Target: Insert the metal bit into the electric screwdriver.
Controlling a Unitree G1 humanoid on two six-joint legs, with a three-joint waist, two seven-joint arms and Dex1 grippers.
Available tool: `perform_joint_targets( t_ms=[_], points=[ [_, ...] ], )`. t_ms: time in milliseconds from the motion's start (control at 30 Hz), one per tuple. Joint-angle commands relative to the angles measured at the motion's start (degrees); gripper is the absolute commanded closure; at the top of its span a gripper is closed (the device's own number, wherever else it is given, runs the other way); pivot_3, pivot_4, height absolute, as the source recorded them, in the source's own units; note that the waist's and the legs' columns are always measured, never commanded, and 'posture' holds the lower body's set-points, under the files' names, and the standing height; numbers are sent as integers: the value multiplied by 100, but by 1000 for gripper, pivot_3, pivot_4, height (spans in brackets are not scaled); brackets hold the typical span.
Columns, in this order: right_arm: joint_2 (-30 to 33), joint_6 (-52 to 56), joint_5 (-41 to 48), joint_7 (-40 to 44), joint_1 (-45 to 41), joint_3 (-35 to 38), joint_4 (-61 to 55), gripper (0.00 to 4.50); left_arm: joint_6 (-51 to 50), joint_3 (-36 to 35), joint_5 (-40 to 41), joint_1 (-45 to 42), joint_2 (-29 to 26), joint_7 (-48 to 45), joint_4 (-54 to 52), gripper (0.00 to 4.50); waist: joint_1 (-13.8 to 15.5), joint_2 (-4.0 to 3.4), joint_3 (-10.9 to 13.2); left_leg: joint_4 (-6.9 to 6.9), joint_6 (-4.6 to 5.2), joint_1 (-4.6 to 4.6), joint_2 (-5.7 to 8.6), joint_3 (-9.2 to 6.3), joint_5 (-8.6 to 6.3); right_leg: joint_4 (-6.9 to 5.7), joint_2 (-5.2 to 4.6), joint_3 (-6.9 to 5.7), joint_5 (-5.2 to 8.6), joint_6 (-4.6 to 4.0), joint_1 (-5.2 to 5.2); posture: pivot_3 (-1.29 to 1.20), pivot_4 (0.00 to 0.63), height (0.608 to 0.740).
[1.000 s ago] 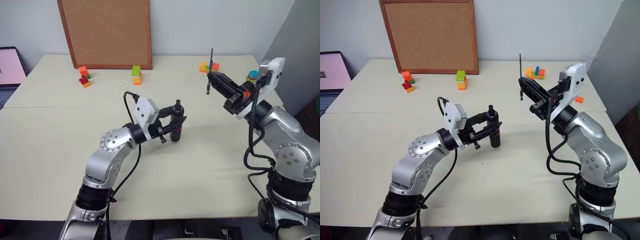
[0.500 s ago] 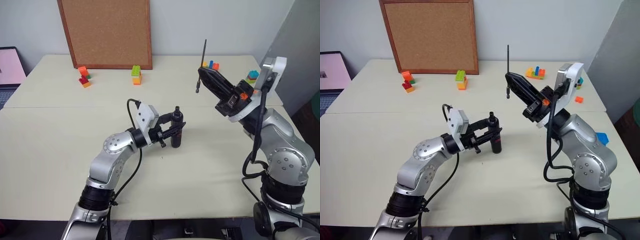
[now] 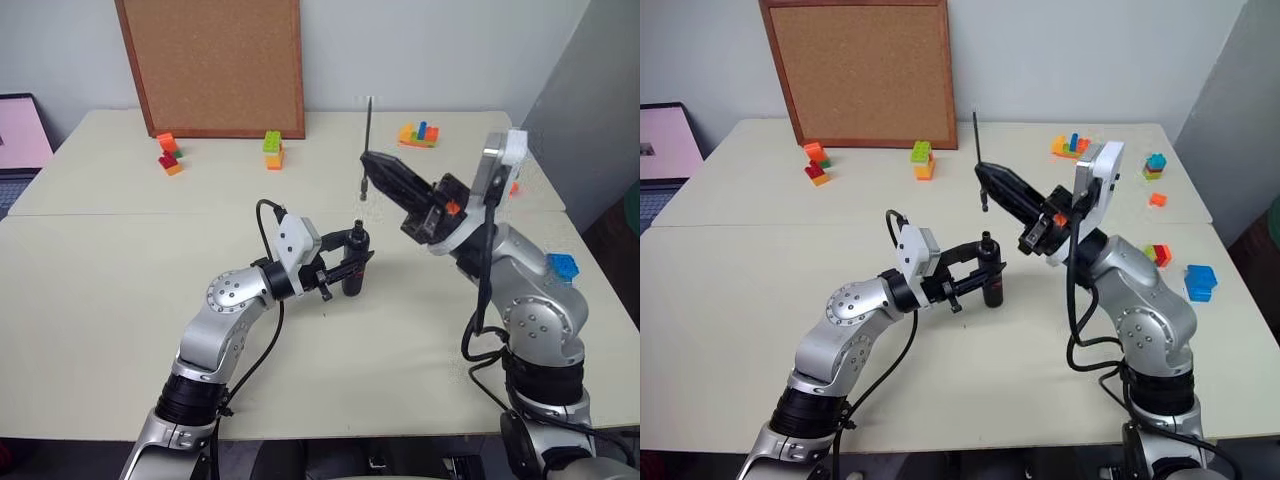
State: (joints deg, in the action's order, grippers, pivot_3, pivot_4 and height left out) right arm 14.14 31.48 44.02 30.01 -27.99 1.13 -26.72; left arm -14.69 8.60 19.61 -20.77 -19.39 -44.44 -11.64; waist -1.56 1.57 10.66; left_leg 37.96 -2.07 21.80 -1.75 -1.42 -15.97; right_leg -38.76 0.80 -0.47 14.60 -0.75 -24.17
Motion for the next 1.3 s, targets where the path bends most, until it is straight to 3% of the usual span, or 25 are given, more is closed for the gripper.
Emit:
perform_joint_targets(
  t_ms=[33,1300],
  points=[
    [-73,-423,-193,181,164,-91,-6,4500,55,15,-69,-29,-51,-14,-71,2828,-2,0,0,1,0,-1,0,1,0,-1,0,1,0,0,0,0,150,740],
    [-116,-1318,-954,483,395,-381,63,4500,12,22,-95,-121,-22,-44,31,2828,-4,0,0,1,0,-7,0,-2,0,-11,0,-1,0,0,0,0,150,740]
  ],
)
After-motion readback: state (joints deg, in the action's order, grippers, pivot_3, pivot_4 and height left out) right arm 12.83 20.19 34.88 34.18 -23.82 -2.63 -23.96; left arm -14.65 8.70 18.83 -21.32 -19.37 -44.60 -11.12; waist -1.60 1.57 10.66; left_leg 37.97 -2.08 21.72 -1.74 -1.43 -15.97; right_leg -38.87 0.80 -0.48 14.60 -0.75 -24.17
